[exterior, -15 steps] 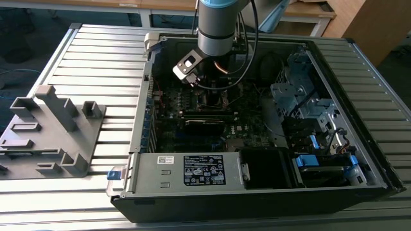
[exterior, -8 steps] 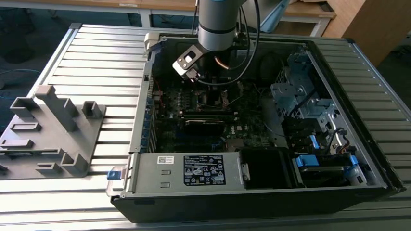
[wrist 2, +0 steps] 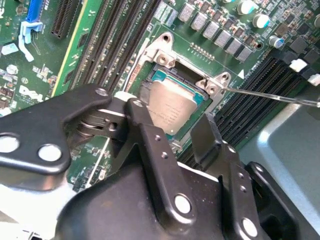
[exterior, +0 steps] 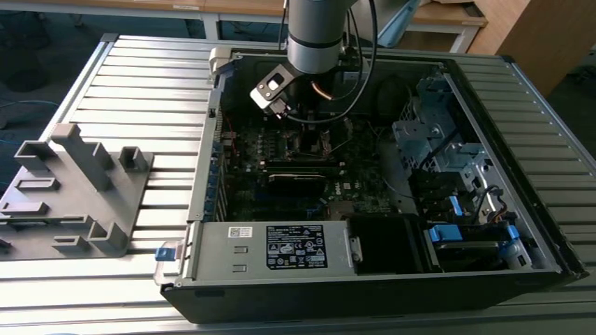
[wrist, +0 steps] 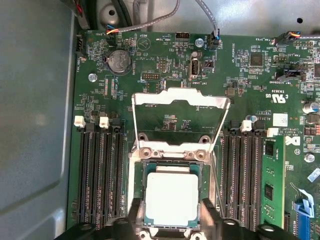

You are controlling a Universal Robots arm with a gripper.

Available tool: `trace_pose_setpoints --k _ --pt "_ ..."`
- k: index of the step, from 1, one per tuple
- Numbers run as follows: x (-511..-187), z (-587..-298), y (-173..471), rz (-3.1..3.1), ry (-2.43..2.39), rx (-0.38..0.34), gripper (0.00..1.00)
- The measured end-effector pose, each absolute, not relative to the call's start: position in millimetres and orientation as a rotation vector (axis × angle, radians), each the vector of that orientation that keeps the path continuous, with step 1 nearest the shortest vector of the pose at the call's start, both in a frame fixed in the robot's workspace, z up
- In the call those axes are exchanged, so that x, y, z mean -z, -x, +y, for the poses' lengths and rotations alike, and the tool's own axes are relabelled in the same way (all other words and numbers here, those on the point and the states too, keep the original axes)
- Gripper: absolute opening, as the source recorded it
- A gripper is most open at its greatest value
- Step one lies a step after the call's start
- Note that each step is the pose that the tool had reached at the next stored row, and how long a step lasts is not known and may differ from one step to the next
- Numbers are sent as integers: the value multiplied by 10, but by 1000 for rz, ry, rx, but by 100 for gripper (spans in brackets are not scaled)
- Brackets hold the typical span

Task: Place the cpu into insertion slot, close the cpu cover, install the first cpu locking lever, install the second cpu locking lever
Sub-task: 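Place the cpu into insertion slot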

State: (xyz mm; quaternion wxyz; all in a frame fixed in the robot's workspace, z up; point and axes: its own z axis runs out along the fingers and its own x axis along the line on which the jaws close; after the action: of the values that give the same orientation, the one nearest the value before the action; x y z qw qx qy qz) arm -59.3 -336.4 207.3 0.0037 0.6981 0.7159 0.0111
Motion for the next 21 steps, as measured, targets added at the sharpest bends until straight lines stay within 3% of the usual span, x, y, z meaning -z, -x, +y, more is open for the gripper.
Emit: trace_pose_setpoints --k 1,2,3,5,6,11,21 --pt "-2073 -3364 593 2244 -2188 -35 59" --pt "-2073 -3364 593 2244 -2188 -35 46" --pt "-2073 -3364 593 2244 -2188 -35 46" --pt "-2073 -3364 593 2244 -2188 -35 35" --pt "-2073 -3364 593 2244 -2188 -35 35" --pt "-2073 -3364 593 2244 -2188 -35 11" --pt "-2073 -3364 557 2244 -2188 -35 11"
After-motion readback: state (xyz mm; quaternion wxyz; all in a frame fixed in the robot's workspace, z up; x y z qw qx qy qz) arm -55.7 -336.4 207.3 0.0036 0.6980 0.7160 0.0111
